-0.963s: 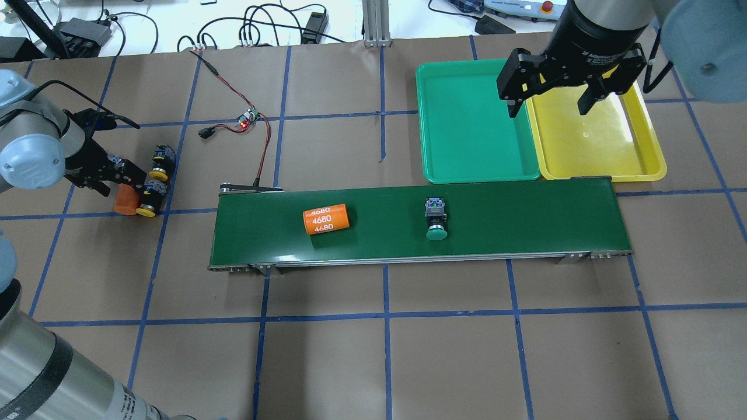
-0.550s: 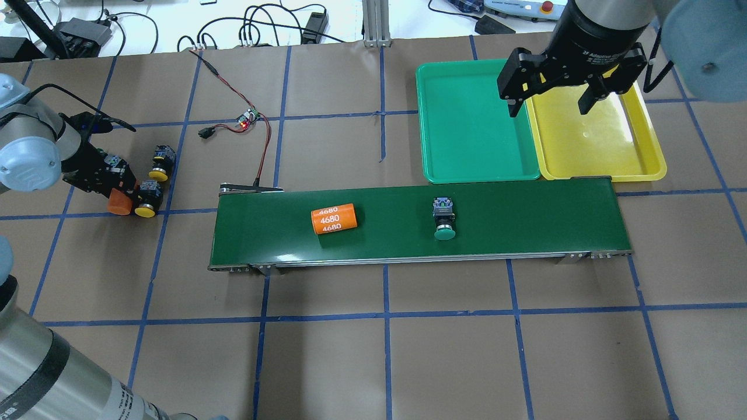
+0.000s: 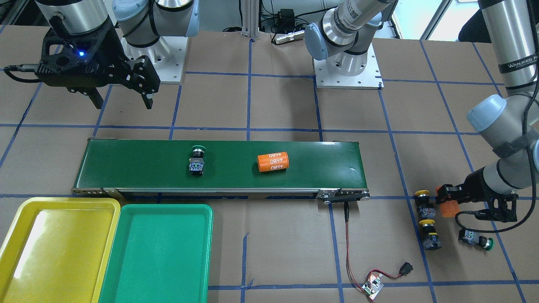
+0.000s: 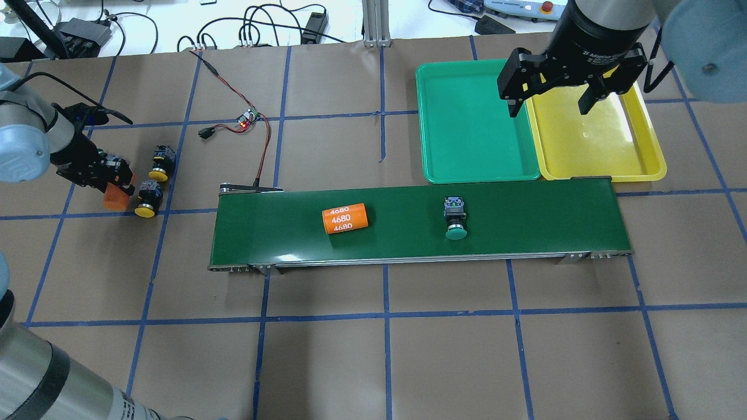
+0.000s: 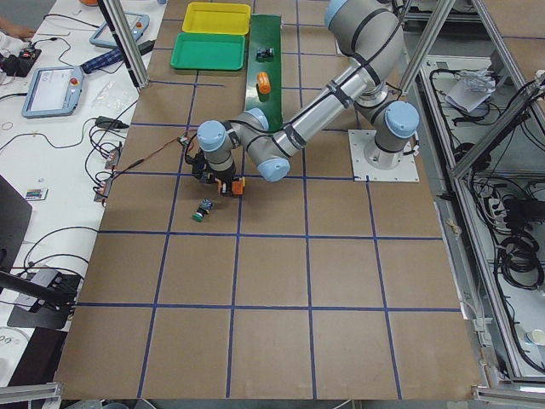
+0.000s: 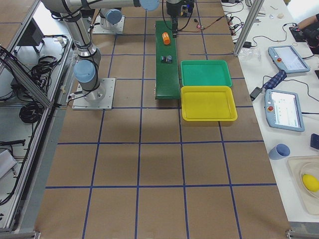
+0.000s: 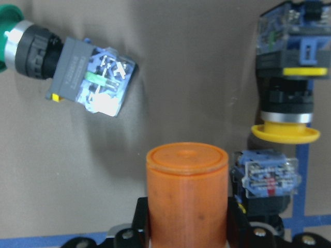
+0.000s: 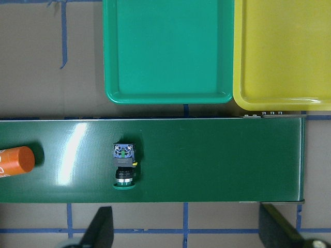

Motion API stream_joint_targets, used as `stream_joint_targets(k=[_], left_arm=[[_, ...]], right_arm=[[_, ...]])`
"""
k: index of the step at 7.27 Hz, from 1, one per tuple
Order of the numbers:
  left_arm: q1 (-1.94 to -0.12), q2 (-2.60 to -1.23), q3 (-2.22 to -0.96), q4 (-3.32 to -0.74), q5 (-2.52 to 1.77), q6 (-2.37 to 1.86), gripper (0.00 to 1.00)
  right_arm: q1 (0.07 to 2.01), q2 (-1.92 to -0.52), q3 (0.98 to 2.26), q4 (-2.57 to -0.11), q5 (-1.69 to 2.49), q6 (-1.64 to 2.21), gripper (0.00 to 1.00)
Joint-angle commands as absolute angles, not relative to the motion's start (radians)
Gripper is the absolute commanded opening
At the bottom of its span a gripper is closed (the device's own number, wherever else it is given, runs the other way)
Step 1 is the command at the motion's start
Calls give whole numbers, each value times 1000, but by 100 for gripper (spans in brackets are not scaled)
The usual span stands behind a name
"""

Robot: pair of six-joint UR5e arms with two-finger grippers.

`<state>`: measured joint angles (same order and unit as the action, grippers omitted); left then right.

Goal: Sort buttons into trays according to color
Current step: 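Carry the plain orange cylinder to the belt while the right gripper grasps the green switch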

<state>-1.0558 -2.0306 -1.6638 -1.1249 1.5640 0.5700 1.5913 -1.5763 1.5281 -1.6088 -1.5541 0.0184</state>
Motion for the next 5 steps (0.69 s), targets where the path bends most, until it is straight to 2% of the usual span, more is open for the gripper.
stream_joint_targets(k=[1,3,5], left_arm=[[-1170,-1927,-1669,-1239,1577,497,0],[-1248,-1861,-1677,-1380,1472,591,0],[-1367,-1830,-1700,-1407,1447,786,0]], right_arm=[[1595,-1580,1526,-1611,-1552,17,100],[1591,-1575,1525,-1608,-1560,20,100],[1591,-1534,1538,-1526,-1574,17,100]])
